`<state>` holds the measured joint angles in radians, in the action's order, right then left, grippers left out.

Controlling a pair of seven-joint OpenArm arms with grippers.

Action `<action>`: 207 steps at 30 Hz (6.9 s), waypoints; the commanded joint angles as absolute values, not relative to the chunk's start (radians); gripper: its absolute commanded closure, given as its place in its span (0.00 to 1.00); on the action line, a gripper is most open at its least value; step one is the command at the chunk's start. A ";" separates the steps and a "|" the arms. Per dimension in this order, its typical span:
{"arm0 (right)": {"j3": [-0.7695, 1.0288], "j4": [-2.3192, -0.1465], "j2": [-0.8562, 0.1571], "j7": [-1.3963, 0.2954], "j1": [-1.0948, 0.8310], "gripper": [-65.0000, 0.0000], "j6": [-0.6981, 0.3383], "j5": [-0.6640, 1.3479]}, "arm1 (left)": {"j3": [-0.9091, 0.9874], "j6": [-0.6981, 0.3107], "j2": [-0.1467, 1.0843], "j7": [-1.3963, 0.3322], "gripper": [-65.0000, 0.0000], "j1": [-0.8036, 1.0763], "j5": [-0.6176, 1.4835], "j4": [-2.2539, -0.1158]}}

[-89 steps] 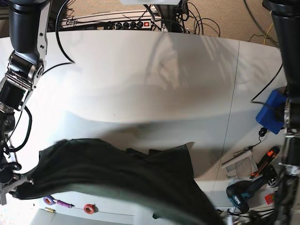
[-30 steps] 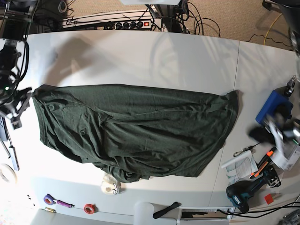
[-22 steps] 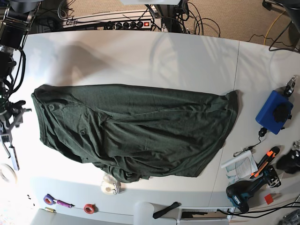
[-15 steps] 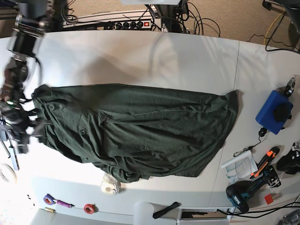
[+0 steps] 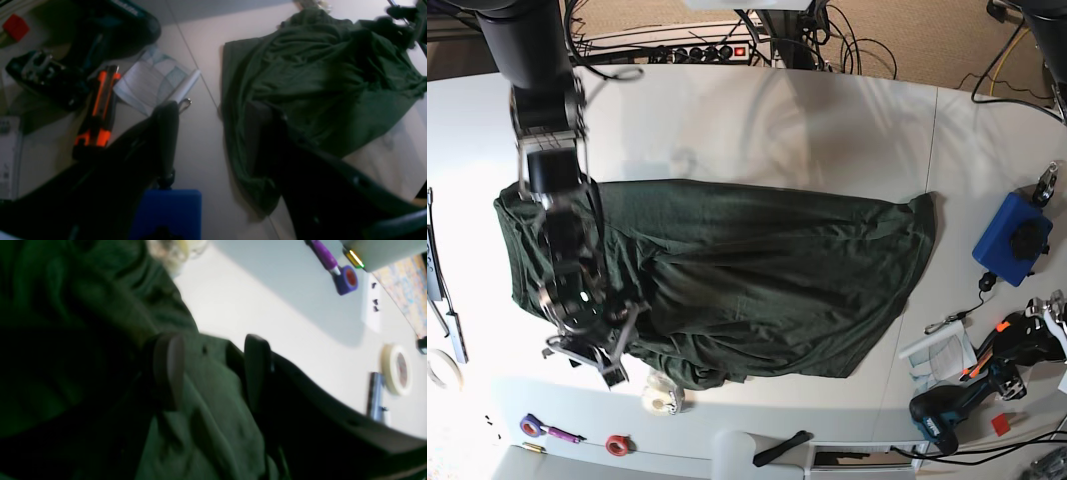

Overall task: Layout the t-shirt on the table in an organized manner, then fold the t-shirt properly
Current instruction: 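Grasp the shirt hem near the tape roll with the right gripper, then pull the grasped hem with the right gripper toward the shirt's opposite edge, then lower the right gripper onto the shirt middle and press the fabric, then grasp the bunched shirt fabric with the right gripper and lift it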

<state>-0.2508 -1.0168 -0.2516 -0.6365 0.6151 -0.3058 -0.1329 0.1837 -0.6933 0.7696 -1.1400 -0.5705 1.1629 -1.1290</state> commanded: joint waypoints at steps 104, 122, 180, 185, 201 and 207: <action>-0.248 -2.356 -0.194 -1.148 -0.305 1.00 -0.191 -0.243 | 0.192 -0.698 0.793 -1.080 0.53 -0.574 1.163 -1.143; -0.248 -2.356 -0.200 -1.209 -0.352 1.00 -0.429 0.375 | 0.192 -0.698 0.793 -1.073 0.53 -0.574 1.159 -1.143; -0.249 -1.694 0.022 -1.003 0.264 1.00 -0.170 -0.231 | 0.192 -0.698 0.798 -0.889 0.52 -0.659 0.964 -1.143; -0.250 -1.980 0.022 -1.039 0.138 1.00 -0.185 -0.195 | 0.192 -0.698 0.798 -0.870 0.52 -0.659 0.965 -1.143; -0.250 -2.113 0.022 -1.095 -0.111 1.00 -0.698 0.547 | 0.192 -0.698 0.764 -0.863 0.52 -0.659 0.964 -1.143; -0.319 -2.112 0.022 -1.190 -0.111 1.00 -0.698 0.673 | 0.192 -0.698 0.700 -0.863 0.52 -0.659 0.963 -1.143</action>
<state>-0.3168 -2.0945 0.0166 -1.2167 -0.1215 -0.6960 0.6376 0.1848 -0.6933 0.6792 -0.8883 -0.6289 0.9440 -1.1282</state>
